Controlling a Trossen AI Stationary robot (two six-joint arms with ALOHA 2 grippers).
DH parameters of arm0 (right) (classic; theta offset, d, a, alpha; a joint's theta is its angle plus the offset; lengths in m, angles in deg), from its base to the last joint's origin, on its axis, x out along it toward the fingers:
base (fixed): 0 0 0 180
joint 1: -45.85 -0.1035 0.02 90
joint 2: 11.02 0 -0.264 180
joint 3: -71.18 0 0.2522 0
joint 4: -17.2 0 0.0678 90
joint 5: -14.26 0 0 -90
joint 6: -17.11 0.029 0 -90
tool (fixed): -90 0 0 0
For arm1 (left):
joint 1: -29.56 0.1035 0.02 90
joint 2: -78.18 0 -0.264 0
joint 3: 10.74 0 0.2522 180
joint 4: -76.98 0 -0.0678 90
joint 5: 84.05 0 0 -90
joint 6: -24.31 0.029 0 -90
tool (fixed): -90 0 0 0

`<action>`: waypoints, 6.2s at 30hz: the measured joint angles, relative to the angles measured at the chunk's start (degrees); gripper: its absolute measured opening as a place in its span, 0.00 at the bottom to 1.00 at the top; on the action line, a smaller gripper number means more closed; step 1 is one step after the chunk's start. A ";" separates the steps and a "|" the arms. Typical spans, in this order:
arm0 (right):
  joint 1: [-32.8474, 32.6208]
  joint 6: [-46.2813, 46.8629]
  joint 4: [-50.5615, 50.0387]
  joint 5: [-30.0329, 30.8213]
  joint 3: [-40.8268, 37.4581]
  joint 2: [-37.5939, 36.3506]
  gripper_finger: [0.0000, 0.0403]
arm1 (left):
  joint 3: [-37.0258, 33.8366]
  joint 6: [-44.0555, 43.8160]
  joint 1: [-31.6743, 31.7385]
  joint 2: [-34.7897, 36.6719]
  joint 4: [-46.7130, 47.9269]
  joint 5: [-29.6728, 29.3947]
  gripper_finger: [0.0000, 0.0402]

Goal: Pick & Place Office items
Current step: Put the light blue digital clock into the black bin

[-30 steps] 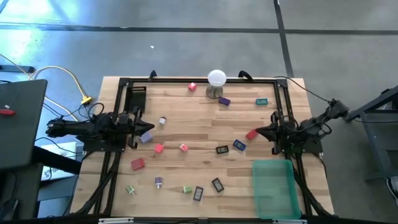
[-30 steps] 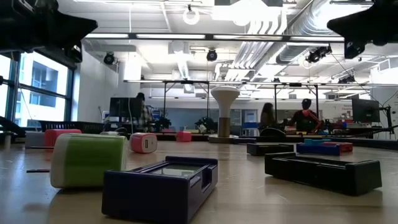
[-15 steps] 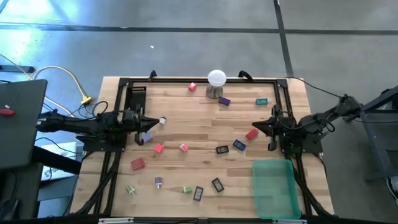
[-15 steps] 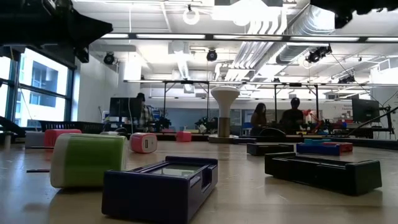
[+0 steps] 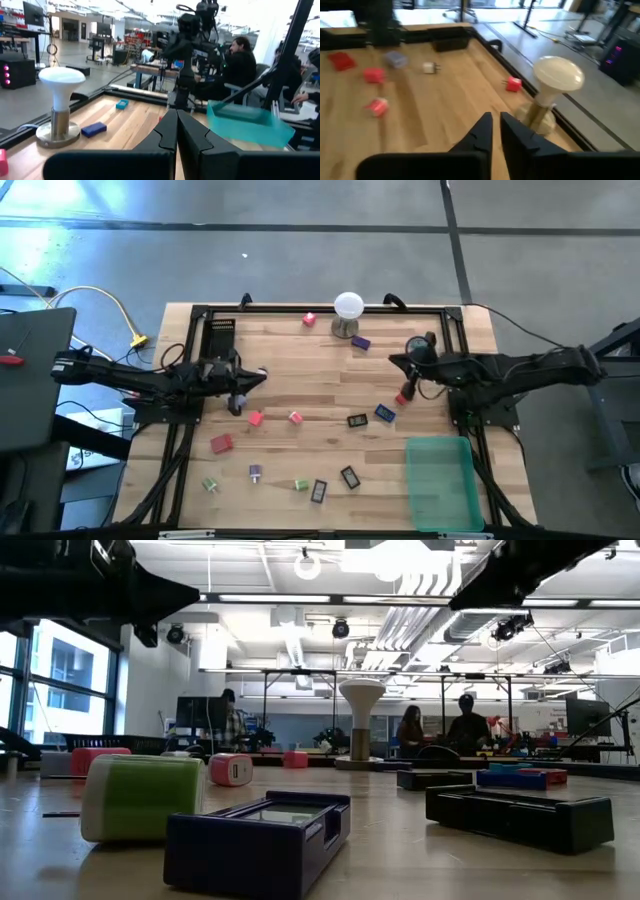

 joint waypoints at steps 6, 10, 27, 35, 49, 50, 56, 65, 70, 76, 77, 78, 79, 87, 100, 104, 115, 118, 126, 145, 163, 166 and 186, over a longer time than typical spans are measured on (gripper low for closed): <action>6.58 0.57 -3.15 -0.11 1.48 2.66 0.34 | 0.02 0.00 0.00 -0.87 -0.02 -0.02 0.00; 11.47 0.85 -10.71 -0.11 3.44 2.74 0.51 | 0.02 0.20 0.00 -0.87 -0.11 -0.10 0.00; 38.22 -1.96 -22.47 -13.67 5.36 5.73 0.65 | 0.02 2.63 0.00 -0.87 -0.10 -1.86 0.00; 46.91 -2.41 -23.68 -22.85 5.36 14.25 0.65 | 0.02 2.63 0.00 -0.87 -0.09 -1.83 0.00; 47.65 -5.42 -24.26 -21.18 5.36 19.48 0.65 | 0.02 2.63 0.00 -0.87 0.21 -1.80 0.00; 47.67 -5.36 -25.03 -21.09 5.34 19.48 0.65 | 0.01 2.63 0.00 -0.87 0.38 -1.79 0.00; 47.67 -3.61 -26.66 -23.29 5.33 19.55 0.65 | 0.02 2.71 0.00 -0.87 0.97 -1.83 0.00; 47.65 -2.21 -29.91 -23.84 10.51 23.05 0.65 | 0.01 2.69 0.00 -0.87 0.81 -1.88 0.00; 47.31 -2.38 -34.69 -23.58 18.69 29.61 0.65 | 0.02 2.67 0.00 -0.87 0.81 -1.90 0.00; 48.07 -2.57 -43.07 -23.55 25.25 36.58 0.65 | 0.02 2.28 0.00 -0.87 1.08 -1.90 0.00; 48.30 -2.58 -44.41 -23.52 25.71 37.41 0.65 | 0.02 2.30 0.00 -0.87 1.33 -1.90 0.00; 48.42 -2.57 -45.39 -23.50 25.97 38.26 0.65 | 0.02 2.26 0.00 -0.87 1.64 -1.90 0.00; 48.44 -2.57 -46.20 -23.47 26.14 39.00 0.65 | 0.00 2.24 0.00 -0.87 1.90 -1.91 0.00; 48.35 -5.19 -47.68 -22.09 26.14 40.92 0.65 | 0.00 2.14 0.00 -0.87 2.65 -1.92 0.00; 48.35 -10.70 -43.72 -22.05 26.14 40.90 0.65 | 0.00 2.17 0.00 -0.87 2.65 -1.90 0.00; 48.33 -11.21 -42.87 -22.06 26.14 40.90 0.65 | 0.00 2.17 0.00 -0.87 2.65 -1.90 0.00; 48.33 -20.80 -44.73 -22.70 24.03 40.90 0.65 | 0.00 0.64 0.00 -0.88 4.31 -1.90 0.00; 48.35 -23.48 -44.69 -22.31 22.87 40.90 0.65 | 0.00 0.61 0.00 -0.87 4.58 -1.90 0.00; 48.35 -31.20 -44.84 -20.74 22.54 40.90 0.65 | 0.00 0.61 0.00 -0.87 4.72 -1.90 0.00; 48.42 -42.01 -38.18 -20.68 15.42 41.20 0.65 | 0.00 -1.55 0.00 -0.87 5.40 -1.77 0.00; 51.96 -41.43 -30.78 -16.44 14.23 47.60 0.65 | 0.00 -2.36 -1.31 -0.88 5.77 -1.62 0.00; 52.02 -42.29 -31.06 -16.44 14.19 47.61 0.65 | 0.00 -2.36 -1.31 -0.90 5.77 -1.64 0.00; 53.51 -43.12 -29.56 -15.93 14.25 51.22 0.65 | -0.05 -2.34 -1.29 -0.87 8.15 -1.83 0.00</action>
